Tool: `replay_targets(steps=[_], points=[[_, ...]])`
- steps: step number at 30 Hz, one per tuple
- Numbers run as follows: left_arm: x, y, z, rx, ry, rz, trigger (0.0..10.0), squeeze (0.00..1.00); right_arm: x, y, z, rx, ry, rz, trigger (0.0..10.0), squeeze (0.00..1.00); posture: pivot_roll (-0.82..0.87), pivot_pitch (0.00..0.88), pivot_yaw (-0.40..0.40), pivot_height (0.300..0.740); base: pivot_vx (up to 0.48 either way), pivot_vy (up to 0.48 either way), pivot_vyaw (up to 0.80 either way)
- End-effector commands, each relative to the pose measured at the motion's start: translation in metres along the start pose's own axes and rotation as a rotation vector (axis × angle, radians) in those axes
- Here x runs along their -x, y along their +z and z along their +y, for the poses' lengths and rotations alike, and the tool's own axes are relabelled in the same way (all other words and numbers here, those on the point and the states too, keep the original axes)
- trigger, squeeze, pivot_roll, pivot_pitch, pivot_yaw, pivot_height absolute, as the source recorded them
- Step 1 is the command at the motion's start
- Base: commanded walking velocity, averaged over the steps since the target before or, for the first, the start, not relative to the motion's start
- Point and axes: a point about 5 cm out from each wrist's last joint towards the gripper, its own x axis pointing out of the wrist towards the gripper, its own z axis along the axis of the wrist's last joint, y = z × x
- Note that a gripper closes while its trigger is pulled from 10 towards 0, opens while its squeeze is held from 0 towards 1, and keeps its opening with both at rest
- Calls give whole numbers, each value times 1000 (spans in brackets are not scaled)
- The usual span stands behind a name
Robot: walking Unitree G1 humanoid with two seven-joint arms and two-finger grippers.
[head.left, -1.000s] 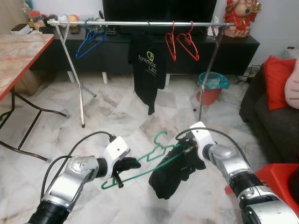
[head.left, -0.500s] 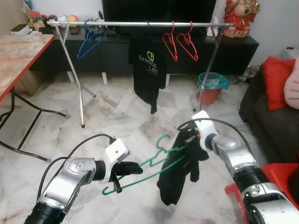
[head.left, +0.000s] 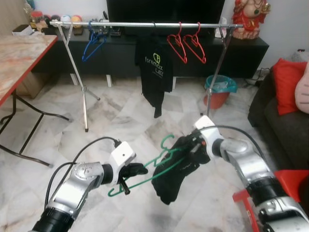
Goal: Hang hanger
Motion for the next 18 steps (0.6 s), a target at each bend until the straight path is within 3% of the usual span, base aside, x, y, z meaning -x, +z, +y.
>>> replay_targets(steps=[1,3,8,14,16,18], points=[[3,3,-6,-1,-63,-5,10000,0,5,11,3,44,34,-36,10000,0,4,0,-39,740,0,0,0],[4,3,-7,1,-70,-5,10000,0,6,12,3,53,41,-36,10000,0,4,0,-39,740,0,0,0],[2,-3,11,-30,83,42,10000,0,9,20,3,55,45,-59,10000,0,9,0,-38,740,0,0,0],[-1,4,-3,-6,-35,-12,10000,0,14,27,5,76,70,-83,10000,0,2,0,-36,740,0,0,0],[-1,5,-3,-10,-37,-19,10000,0,15,28,6,70,73,-88,10000,0,2,0,-36,740,0,0,0],[-4,9,6,-42,58,-49,10000,0,15,28,12,61,113,-95,10000,0,3,0,-39,740,0,0,0]])
